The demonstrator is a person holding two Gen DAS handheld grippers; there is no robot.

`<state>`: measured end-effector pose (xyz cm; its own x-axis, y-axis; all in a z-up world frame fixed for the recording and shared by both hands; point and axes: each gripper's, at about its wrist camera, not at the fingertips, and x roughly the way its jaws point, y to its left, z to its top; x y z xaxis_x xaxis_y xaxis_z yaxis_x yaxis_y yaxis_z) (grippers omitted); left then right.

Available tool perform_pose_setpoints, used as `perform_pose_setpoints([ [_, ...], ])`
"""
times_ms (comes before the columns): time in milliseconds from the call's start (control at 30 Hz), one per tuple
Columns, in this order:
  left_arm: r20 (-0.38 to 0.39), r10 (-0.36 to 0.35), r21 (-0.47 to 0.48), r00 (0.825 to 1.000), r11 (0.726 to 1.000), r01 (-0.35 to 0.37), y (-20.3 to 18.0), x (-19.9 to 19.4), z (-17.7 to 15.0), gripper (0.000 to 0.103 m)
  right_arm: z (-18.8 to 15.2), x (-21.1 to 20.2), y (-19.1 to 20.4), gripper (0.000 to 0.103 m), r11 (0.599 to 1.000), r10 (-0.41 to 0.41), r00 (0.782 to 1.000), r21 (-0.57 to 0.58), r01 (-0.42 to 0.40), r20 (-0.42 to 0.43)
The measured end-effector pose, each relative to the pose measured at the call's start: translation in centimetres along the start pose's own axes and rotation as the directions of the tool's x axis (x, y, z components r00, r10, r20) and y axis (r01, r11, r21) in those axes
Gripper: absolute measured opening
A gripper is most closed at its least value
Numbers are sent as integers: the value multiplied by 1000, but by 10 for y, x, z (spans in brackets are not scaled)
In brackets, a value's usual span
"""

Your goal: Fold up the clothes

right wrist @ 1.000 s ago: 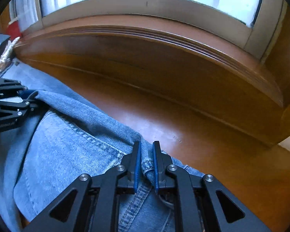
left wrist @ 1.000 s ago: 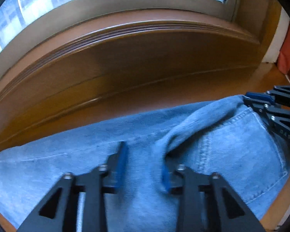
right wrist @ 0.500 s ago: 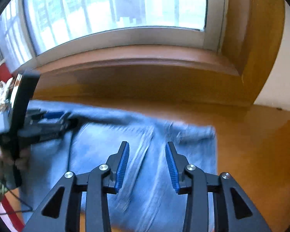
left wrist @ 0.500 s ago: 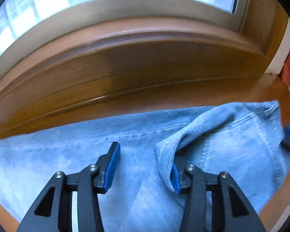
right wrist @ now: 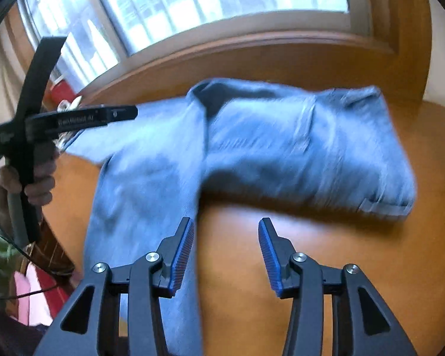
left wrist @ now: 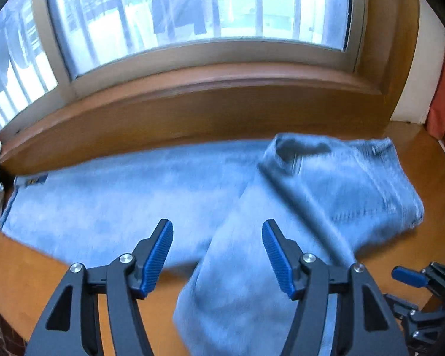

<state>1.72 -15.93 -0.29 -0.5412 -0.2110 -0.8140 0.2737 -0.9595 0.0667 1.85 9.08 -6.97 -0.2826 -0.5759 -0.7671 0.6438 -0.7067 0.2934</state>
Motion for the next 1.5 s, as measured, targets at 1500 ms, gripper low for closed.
perform_pose_setpoints([
  [1500, -58, -132, 49, 990, 990, 134, 325, 56, -44, 60, 242, 242, 243, 10, 990, 0, 999, 139, -6, 43],
])
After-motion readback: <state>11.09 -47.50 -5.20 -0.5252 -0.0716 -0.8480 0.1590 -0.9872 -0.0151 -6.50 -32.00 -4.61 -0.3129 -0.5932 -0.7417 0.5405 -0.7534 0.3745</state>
